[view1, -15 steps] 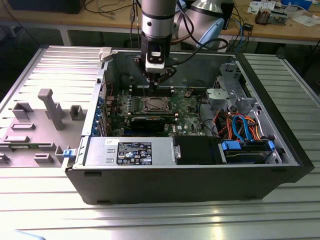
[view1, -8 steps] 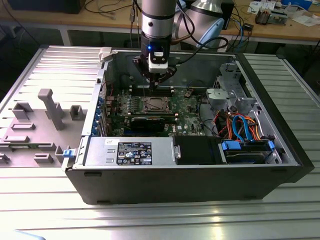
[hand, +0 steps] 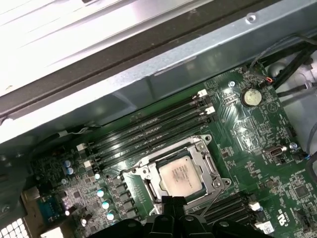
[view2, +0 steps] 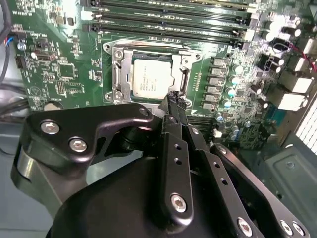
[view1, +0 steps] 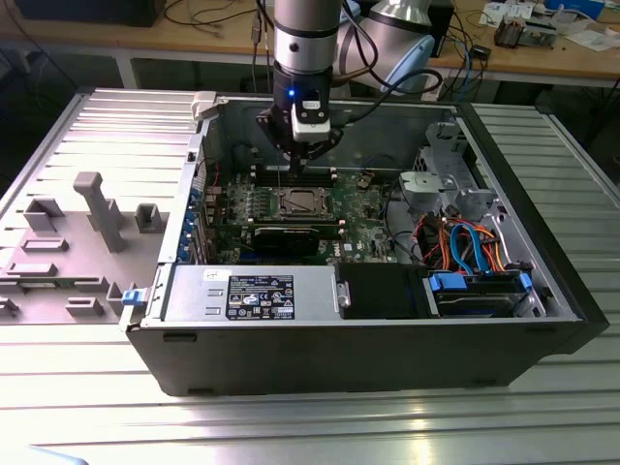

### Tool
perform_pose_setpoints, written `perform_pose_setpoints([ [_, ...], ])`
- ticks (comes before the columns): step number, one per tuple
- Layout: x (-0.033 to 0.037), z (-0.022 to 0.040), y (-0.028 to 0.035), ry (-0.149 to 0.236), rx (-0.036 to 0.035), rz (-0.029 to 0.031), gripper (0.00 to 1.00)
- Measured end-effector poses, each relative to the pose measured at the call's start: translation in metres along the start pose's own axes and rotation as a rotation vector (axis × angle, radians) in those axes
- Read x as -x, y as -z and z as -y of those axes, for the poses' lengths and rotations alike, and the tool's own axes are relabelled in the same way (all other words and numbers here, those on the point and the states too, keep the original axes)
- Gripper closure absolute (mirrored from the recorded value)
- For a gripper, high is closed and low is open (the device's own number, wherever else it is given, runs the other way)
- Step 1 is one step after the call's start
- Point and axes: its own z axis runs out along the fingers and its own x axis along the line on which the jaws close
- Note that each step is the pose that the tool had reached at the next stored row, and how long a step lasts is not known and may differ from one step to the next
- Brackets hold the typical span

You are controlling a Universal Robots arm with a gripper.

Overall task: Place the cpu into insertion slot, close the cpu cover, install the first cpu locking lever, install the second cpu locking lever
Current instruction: 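Install the first cpu locking lever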

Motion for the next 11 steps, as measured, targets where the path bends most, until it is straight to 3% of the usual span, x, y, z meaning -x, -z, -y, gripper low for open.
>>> perform_pose_setpoints([
  [4, 0.0, 0.0, -0.0001, 0.054, -0.0006, -0.0001, 0.89],
  [6, 0.0, 0.0, -0.0002, 0.102, -0.0011, -0.0003, 0.89],
  [11, -0.0002, 0.0001, -0.0002, 0.109, -0.0012, -0.0003, 0.89],
])
